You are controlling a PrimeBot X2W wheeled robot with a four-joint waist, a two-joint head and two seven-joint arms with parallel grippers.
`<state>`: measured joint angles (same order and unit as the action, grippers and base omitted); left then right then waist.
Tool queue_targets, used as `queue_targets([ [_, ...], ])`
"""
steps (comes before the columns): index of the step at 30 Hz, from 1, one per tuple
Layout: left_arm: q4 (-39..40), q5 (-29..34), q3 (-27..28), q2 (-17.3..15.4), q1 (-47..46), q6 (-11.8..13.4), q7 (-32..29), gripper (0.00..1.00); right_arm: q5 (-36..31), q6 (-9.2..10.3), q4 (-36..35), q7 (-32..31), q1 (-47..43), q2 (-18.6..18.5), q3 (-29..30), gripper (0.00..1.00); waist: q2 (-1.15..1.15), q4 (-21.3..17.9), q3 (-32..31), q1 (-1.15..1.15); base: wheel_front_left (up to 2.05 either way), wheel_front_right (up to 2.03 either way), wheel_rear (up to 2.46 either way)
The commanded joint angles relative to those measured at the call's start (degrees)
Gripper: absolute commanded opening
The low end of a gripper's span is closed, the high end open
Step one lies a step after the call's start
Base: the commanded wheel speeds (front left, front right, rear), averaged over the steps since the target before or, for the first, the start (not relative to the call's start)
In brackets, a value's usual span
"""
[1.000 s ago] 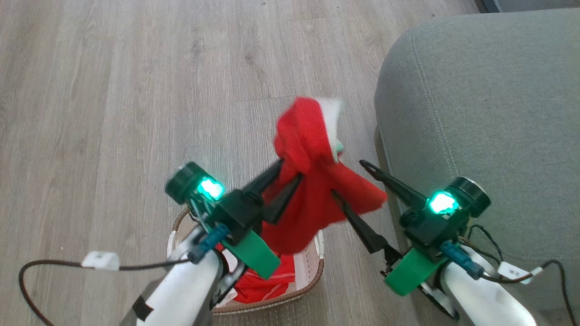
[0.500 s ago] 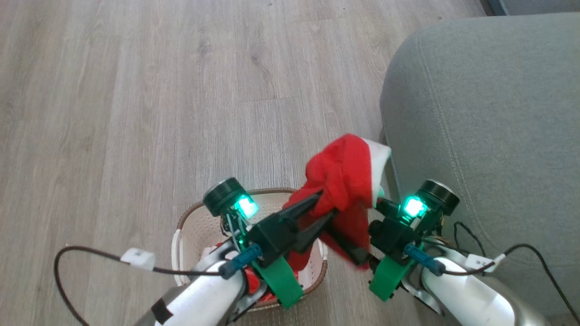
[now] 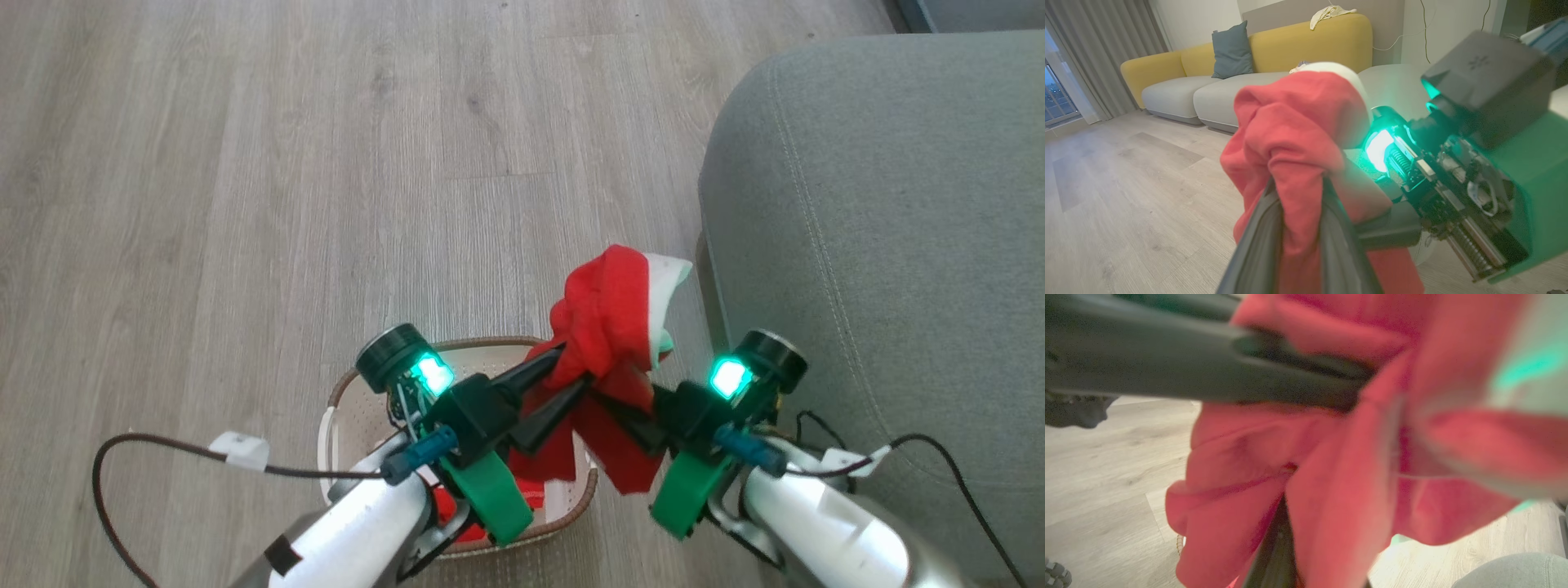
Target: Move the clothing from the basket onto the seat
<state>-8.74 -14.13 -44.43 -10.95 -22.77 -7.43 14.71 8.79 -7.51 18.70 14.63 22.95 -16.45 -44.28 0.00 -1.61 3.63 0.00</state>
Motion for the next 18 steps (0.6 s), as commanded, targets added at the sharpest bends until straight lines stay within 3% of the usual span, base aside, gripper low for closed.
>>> queue_targets([
  [1,1.0,-0.6,2.7,-0.3,-2.9,-0.1,0.3,0.0,1.0,0.02,-1.6,0.4,1.2,0.7,1.2,0.0,0.0,0.1,0.1,0.0,0.0,0.0,0.0],
  [6,-0.6,-1.1,3.1,0.0,-2.5,-0.1,0.3,0.0,2.9,0.02,-2.9,0.4,-0.5,1.8,5.3,0.0,0.0,0.1,0.2,0.0,0.0,0.0,0.0],
  [8,-0.6,-1.7,2.5,0.1,-2.3,-0.1,0.3,0.37,4.0,0.02,-3.7,0.4,-1.4,2.5,7.0,0.0,0.0,0.0,0.2,0.0,0.0,0.0,0.0],
  [9,-0.5,-1.8,2.3,0.1,-2.3,-0.1,0.3,0.46,4.3,0.02,-4.2,0.4,-1.7,2.8,7.7,0.0,0.0,0.0,0.2,0.0,0.0,0.0,0.0],
  [10,-0.4,-1.9,2.3,0.1,-2.3,-0.1,0.3,1.0,4.4,0.02,-4.6,0.4,-2.0,3.0,8.2,0.0,0.0,-0.1,0.2,0.0,0.0,0.0,0.0],
  [18,-0.3,-2.3,2.5,0.0,-1.7,-0.1,0.3,1.0,4.0,0.02,-8.0,0.4,-4.5,5.4,14.1,0.0,0.0,-0.3,0.4,0.0,0.0,0.0,0.0],
])
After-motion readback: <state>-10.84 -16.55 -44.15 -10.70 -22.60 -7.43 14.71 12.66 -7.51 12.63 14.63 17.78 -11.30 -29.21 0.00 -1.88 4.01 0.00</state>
